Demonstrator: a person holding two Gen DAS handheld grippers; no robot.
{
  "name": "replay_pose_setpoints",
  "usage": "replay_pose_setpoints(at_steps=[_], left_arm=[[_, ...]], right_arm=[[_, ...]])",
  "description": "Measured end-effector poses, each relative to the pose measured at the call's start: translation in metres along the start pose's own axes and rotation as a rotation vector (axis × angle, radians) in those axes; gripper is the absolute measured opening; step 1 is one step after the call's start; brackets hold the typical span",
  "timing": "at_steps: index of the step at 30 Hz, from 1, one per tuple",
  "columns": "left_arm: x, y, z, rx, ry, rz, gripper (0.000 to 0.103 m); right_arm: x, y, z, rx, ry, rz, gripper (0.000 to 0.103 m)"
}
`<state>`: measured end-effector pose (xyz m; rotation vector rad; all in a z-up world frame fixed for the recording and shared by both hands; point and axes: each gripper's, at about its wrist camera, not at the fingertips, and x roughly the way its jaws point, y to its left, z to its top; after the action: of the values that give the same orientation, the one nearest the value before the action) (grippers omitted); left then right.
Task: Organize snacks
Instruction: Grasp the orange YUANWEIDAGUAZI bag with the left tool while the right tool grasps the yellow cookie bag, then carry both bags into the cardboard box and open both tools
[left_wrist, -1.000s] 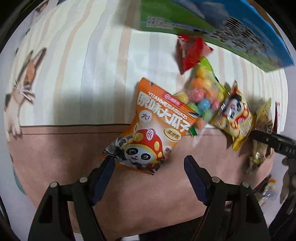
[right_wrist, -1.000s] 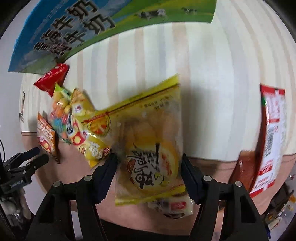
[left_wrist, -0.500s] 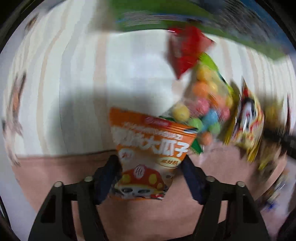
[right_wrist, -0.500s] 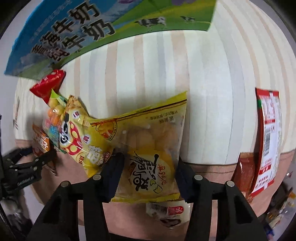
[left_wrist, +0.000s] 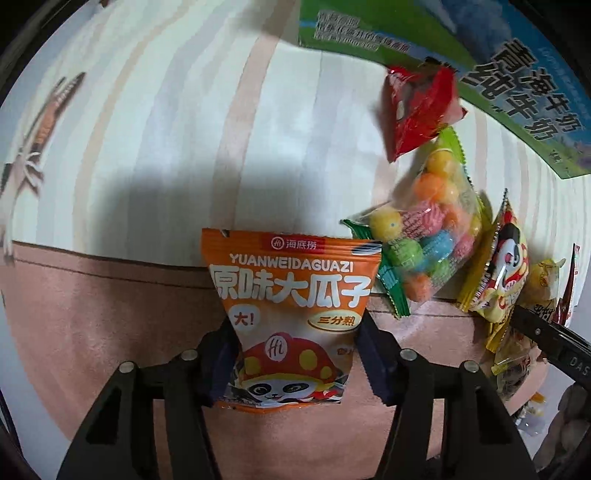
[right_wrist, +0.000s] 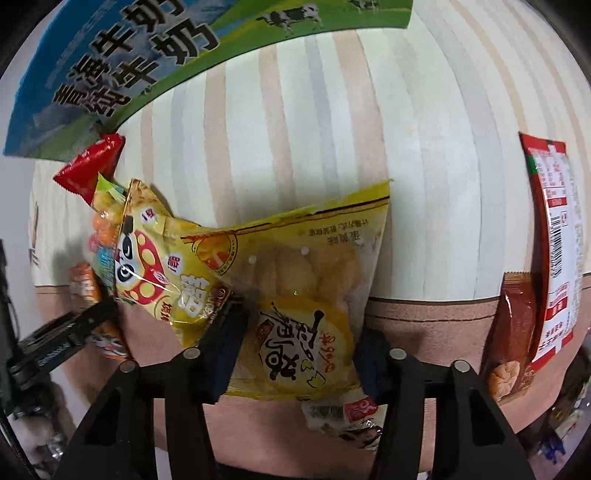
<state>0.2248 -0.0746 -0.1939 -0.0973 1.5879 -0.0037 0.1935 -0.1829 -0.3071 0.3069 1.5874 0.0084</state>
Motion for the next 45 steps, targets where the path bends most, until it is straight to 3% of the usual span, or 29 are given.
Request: replay_pose_setpoints(at_steps=[5,8,16,20,26,31,37,41,45], left_arm=[[-0.035,0.006,-0.044,-0.007,-0.039,-0.026,0.055],[-0.058,-0.003,-0.063,-0.015,-0.054,-0.071,0.055],[-0.143,-0.022,-0.073,0.026,-0.160,-0.196,0.055],[-0.172,0.013,-0.040,0.076,-0.223,-0.254,0.055],[-0.189,-0.020,0.022,0.124,-0.306,-0.289,0.055],[-0.201,-0.030,0.096,0.148,-0.328,-0.235,0.055],[-0.147,-0.028,0.197,0.133,-0.231,-0.093,0.055],[-0.105,-0.017,0.239,0.107,-0.150,-0.028,0.055],[-0.071,-0.006,0.263,0.092,-0.095,0.010,0.055]], right_arm=[[-0.010,0.008,-0.016,-0.026,-0.033,0.009,0.042],[-0.023,0.010,-0.021,-0.035,-0.044,0.040,0.042],[-0.075,0.007,-0.023,-0.052,-0.093,0.138,0.041],[-0.118,0.011,-0.015,-0.068,-0.149,0.201,0.041],[-0.203,0.003,0.028,-0.093,-0.270,0.285,0.041],[-0.252,0.007,0.101,-0.100,-0.384,0.220,0.041],[-0.235,0.011,0.203,-0.071,-0.350,0.095,0.041],[-0.208,0.016,0.253,-0.056,-0.298,0.037,0.041],[-0.179,0.019,0.276,-0.053,-0.258,-0.005,0.041]])
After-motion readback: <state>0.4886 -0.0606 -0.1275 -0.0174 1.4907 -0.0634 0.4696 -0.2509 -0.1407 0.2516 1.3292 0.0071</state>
